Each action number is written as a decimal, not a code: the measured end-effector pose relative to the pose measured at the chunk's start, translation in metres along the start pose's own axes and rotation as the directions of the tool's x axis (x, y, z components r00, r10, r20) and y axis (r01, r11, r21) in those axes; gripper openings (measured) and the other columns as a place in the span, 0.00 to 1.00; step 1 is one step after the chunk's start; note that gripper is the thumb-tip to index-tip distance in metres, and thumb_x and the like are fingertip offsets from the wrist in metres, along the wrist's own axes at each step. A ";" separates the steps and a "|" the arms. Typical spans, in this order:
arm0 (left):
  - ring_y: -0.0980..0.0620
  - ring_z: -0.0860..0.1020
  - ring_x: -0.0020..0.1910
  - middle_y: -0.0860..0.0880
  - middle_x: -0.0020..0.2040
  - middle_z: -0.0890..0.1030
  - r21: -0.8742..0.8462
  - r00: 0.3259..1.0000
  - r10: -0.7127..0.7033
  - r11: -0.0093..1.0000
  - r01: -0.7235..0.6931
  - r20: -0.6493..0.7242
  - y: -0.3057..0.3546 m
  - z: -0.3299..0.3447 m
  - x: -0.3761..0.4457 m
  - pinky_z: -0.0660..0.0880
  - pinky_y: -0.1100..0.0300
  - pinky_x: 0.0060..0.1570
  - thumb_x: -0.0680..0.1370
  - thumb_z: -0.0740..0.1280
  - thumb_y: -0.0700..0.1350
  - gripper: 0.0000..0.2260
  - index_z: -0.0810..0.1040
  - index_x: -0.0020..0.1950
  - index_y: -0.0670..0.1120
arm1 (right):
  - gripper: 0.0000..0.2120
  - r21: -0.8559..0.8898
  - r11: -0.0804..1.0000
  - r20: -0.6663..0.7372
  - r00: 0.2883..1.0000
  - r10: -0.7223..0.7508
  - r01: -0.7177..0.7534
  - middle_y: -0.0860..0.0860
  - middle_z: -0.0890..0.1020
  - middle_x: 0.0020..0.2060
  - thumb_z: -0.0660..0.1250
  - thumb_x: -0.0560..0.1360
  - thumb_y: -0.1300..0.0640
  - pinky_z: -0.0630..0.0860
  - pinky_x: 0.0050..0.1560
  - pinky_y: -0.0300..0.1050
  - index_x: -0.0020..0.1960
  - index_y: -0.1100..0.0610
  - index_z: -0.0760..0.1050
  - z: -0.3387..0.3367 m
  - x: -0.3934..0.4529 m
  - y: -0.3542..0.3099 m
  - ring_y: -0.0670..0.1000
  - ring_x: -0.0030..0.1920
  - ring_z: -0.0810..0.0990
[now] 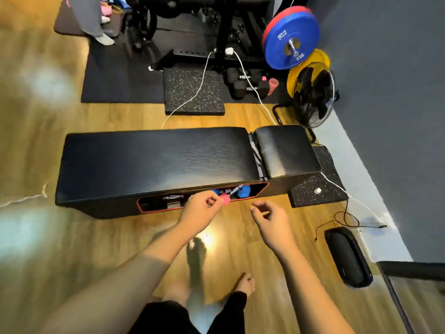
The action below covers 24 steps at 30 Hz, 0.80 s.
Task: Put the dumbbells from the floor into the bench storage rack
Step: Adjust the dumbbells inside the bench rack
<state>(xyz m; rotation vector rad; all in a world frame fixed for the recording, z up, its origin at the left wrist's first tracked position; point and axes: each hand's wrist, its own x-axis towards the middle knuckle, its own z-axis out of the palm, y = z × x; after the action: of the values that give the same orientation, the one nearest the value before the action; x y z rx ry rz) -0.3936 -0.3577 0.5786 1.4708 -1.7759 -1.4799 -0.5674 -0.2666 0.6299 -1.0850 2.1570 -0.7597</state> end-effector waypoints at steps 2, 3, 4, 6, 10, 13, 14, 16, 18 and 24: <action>0.49 0.76 0.33 0.47 0.33 0.80 0.012 0.998 -0.065 0.998 0.065 0.023 -0.003 0.028 0.023 0.75 0.54 0.40 0.76 0.69 0.49 0.08 0.81 0.40 0.46 | 0.01 0.046 0.999 0.038 0.999 0.001 -0.003 0.46 0.82 0.40 0.68 0.77 0.55 0.78 0.43 0.45 0.47 0.51 0.79 0.004 0.038 0.031 0.48 0.40 0.81; 0.45 0.79 0.35 0.45 0.35 0.81 0.001 0.995 -0.096 0.995 0.096 0.031 -0.009 0.040 0.033 0.76 0.53 0.41 0.76 0.68 0.49 0.08 0.81 0.41 0.46 | 0.02 0.070 0.997 0.046 0.999 0.010 -0.013 0.46 0.82 0.40 0.68 0.77 0.55 0.80 0.44 0.51 0.46 0.50 0.79 0.008 0.053 0.047 0.49 0.41 0.82; 0.44 0.80 0.36 0.44 0.36 0.82 -0.011 0.991 -0.127 0.992 0.127 0.034 -0.018 0.055 0.046 0.77 0.52 0.42 0.75 0.68 0.48 0.07 0.81 0.41 0.46 | 0.03 0.085 0.996 0.061 0.998 0.019 -0.024 0.47 0.82 0.39 0.68 0.77 0.55 0.81 0.44 0.54 0.45 0.50 0.79 0.016 0.073 0.067 0.51 0.41 0.82; 0.45 0.79 0.34 0.44 0.36 0.82 -0.006 0.984 -0.172 0.985 0.172 0.051 -0.045 0.090 0.078 0.78 0.51 0.43 0.75 0.67 0.46 0.06 0.80 0.40 0.47 | 0.05 0.099 0.995 0.094 0.995 0.017 -0.026 0.47 0.81 0.36 0.69 0.76 0.56 0.80 0.44 0.57 0.42 0.49 0.79 0.038 0.112 0.114 0.53 0.39 0.81; 0.58 0.74 0.30 0.48 0.33 0.78 0.024 0.971 -0.230 0.973 0.229 0.066 -0.128 0.162 0.157 0.75 0.57 0.38 0.75 0.68 0.41 0.04 0.81 0.41 0.45 | 0.07 0.152 0.983 0.156 0.984 0.081 -0.105 0.48 0.82 0.36 0.68 0.76 0.59 0.78 0.42 0.51 0.40 0.51 0.79 0.106 0.190 0.214 0.52 0.38 0.80; 0.63 0.76 0.30 0.52 0.33 0.79 0.077 0.966 -0.254 0.965 0.250 0.044 -0.210 0.218 0.219 0.68 0.73 0.31 0.75 0.69 0.41 0.04 0.81 0.41 0.48 | 0.11 0.216 0.960 0.139 0.978 0.153 -0.181 0.50 0.82 0.35 0.67 0.76 0.64 0.76 0.41 0.49 0.39 0.52 0.79 0.165 0.246 0.292 0.52 0.36 0.79; 0.61 0.78 0.35 0.52 0.36 0.79 0.073 0.957 -0.289 0.955 0.286 0.031 -0.241 0.238 0.241 0.69 0.73 0.34 0.74 0.69 0.41 0.03 0.81 0.41 0.48 | 0.11 0.234 0.948 0.136 0.973 0.186 -0.214 0.52 0.82 0.35 0.66 0.76 0.64 0.76 0.41 0.49 0.39 0.52 0.79 0.185 0.264 0.317 0.53 0.36 0.78; 0.50 0.80 0.49 0.49 0.46 0.79 0.093 0.946 -0.319 0.942 0.323 -0.061 -0.298 0.272 0.282 0.73 0.64 0.49 0.72 0.72 0.46 0.05 0.80 0.47 0.48 | 0.11 0.271 0.927 0.122 0.964 0.236 -0.261 0.56 0.82 0.37 0.64 0.76 0.64 0.74 0.40 0.48 0.39 0.53 0.78 0.228 0.304 0.363 0.55 0.37 0.78; 0.46 0.77 0.56 0.44 0.56 0.75 0.110 0.930 -0.344 0.927 0.358 -0.126 -0.338 0.297 0.313 0.71 0.58 0.59 0.70 0.74 0.51 0.20 0.76 0.59 0.45 | 0.09 0.318 0.903 0.094 0.958 0.272 -0.288 0.59 0.84 0.41 0.64 0.77 0.61 0.75 0.44 0.51 0.40 0.53 0.77 0.264 0.340 0.402 0.57 0.40 0.80; 0.45 0.82 0.51 0.44 0.51 0.81 -0.038 0.910 -0.398 0.917 0.396 -0.118 -0.461 0.367 0.389 0.79 0.54 0.51 0.49 0.69 0.78 0.46 0.79 0.55 0.46 | 0.09 0.322 0.940 -0.266 0.943 0.202 -0.111 0.57 0.75 0.33 0.67 0.76 0.62 0.70 0.39 0.48 0.37 0.60 0.73 0.317 0.398 0.452 0.54 0.36 0.72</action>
<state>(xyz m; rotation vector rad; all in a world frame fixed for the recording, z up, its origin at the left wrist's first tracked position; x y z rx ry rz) -0.6231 -0.4772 -0.0784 1.9591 -1.4462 -1.5377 -0.7535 -0.4424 -0.0004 -0.6617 2.2388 -1.1933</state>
